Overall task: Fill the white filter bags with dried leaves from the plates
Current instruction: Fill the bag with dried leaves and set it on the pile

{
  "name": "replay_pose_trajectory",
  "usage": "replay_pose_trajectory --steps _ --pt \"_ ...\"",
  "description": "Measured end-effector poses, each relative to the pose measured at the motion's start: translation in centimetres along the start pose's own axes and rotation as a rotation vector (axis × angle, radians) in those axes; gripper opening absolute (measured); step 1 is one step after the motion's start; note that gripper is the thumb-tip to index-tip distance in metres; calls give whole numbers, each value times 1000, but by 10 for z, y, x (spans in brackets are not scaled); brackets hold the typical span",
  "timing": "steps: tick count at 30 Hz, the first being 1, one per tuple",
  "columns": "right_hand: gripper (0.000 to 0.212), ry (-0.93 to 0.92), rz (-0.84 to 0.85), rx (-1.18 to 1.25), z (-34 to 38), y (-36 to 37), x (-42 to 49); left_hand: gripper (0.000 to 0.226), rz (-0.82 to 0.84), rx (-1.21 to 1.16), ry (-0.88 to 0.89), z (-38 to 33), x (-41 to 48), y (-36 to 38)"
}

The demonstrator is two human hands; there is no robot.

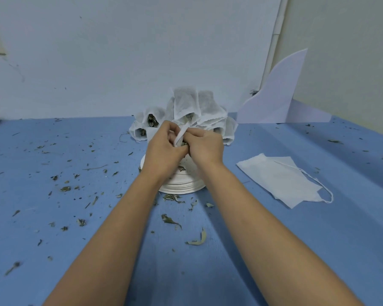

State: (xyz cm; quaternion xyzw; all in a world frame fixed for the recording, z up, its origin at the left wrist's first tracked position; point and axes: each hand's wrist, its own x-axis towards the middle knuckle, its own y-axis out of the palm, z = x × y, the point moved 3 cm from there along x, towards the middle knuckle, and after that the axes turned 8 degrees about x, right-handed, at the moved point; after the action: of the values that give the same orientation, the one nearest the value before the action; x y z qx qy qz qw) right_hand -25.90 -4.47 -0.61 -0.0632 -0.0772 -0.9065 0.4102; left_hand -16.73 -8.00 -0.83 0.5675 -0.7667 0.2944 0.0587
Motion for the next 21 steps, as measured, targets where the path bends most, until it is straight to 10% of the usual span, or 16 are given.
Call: replay_pose_trajectory --steps 10,21 --pt "22 -185 117 -251 6 5 -4 32 -13 -12 -22 4 2 -5" --pt "18 16 240 -80 8 11 -2 26 -71 39 13 5 2 -11"
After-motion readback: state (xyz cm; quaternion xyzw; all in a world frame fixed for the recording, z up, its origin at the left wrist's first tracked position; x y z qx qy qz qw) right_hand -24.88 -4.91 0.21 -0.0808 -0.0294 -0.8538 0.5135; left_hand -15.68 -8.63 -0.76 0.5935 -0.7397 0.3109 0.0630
